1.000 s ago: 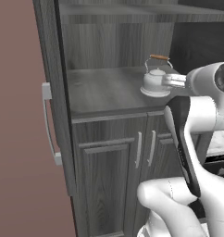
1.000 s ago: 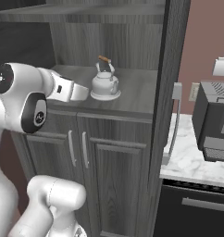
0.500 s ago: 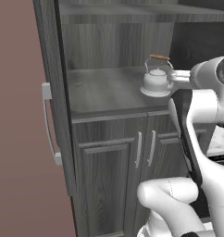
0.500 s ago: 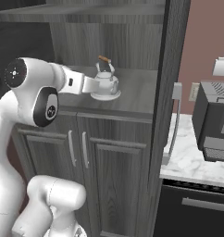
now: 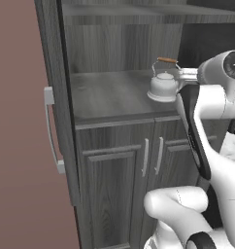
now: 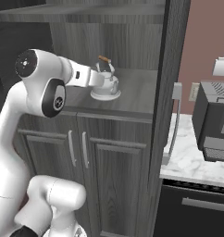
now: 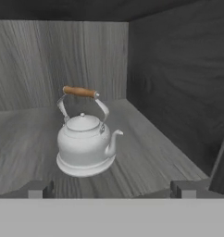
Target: Open the cabinet, pick the kettle from the cabinet, and place it in the sink.
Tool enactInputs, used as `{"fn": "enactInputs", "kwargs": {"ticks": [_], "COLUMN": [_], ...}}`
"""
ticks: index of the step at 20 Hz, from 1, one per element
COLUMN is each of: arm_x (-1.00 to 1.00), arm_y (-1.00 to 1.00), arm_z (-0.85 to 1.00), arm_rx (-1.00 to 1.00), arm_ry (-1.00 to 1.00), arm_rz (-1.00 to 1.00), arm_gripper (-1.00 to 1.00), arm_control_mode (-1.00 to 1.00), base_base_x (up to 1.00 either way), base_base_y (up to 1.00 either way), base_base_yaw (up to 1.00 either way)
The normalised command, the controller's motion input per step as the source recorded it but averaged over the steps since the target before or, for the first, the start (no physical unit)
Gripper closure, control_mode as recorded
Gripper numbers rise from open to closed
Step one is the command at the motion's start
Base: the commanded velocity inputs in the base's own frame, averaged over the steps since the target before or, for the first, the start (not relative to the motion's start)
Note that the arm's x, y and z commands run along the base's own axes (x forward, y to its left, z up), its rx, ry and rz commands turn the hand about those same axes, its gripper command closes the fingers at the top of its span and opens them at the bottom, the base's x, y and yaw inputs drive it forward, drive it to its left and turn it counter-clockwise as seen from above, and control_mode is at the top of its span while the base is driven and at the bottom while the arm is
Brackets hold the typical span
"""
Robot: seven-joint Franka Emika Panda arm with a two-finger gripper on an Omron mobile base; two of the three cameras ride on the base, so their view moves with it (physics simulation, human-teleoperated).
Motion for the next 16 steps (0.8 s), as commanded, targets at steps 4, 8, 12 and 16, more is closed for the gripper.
{"fn": "enactInputs", "kwargs": {"ticks": [4,8,12,16], "arm_x": [0.24,0.23,0.2,0.23], "arm_y": [0.0,-0.01,-0.05,-0.05], "arm_z": [0.01,0.0,-0.02,-0.06], "arm_rx": [0.0,0.0,0.0,0.0], "arm_ry": [0.01,0.01,0.0,0.0], "arm_rz": [0.01,0.01,0.01,0.01], "arm_gripper": [-1.0,-1.0,-1.0,-1.0], "arm_control_mode": [-1.0,-1.0,-1.0,-1.0], "base_base_x": [0.0,0.0,0.0,0.0], "base_base_y": [0.0,0.0,0.0,0.0], "base_base_yaw": [0.0,0.0,0.0,0.0]}}
